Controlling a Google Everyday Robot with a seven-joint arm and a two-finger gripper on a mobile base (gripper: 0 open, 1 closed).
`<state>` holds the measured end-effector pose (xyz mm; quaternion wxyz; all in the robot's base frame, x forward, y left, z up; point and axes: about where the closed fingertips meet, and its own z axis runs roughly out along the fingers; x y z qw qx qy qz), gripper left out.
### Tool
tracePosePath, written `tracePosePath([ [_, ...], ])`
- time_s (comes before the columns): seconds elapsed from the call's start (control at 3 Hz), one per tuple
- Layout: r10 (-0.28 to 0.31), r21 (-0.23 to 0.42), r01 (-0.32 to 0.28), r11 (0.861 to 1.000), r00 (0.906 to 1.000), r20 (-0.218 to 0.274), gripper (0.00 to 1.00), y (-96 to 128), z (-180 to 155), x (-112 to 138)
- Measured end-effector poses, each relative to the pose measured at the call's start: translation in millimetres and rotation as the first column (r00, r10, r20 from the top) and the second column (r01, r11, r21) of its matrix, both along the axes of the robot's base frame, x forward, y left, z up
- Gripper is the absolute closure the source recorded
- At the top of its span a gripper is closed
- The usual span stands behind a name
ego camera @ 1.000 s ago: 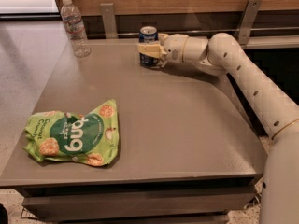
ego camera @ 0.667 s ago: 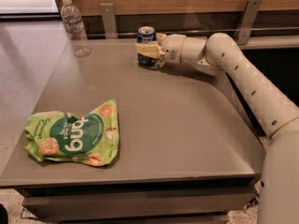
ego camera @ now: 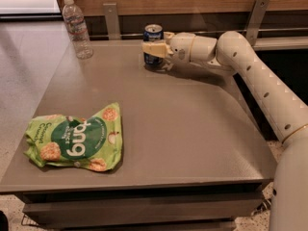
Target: Move pepsi can near green rice chip bag
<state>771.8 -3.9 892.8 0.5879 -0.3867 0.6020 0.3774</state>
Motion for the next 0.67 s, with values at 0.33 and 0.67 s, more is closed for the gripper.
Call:
tracePosePath([
  [0.33, 0.009, 0.006, -0.009, 1.000, 0.9999, 0.008, 1.00, -20, 35, -27],
  [0.67, -0.001, -0.005, 0.001, 1.000, 0.9999, 0.016, 1.00, -39, 71, -65],
])
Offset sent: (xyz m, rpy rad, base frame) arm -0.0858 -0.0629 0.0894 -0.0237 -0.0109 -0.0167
